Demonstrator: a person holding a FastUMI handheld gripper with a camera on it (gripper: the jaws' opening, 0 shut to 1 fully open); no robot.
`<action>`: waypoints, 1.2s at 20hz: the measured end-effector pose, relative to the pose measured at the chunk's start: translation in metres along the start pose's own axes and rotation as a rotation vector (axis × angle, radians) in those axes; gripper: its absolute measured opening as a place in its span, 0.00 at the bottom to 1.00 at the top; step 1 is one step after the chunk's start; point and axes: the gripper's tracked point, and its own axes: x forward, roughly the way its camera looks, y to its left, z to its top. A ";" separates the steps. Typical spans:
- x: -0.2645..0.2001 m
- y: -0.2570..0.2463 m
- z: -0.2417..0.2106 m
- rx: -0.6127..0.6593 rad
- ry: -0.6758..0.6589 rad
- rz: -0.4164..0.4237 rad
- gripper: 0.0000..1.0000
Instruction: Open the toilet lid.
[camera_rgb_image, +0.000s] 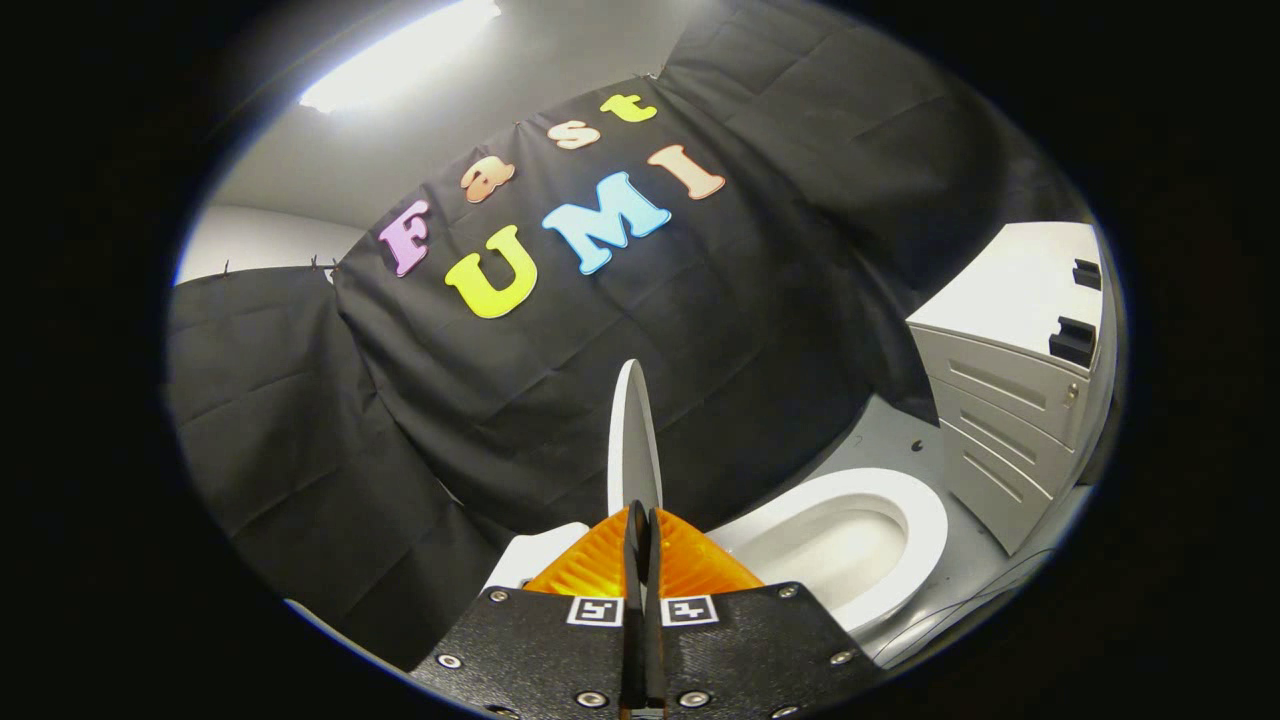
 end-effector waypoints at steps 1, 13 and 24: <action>0.000 0.005 0.000 -0.013 -0.004 0.006 0.00; 0.004 0.073 -0.016 -0.133 0.000 0.074 0.00; 0.009 0.119 -0.037 -0.255 -0.002 0.124 0.00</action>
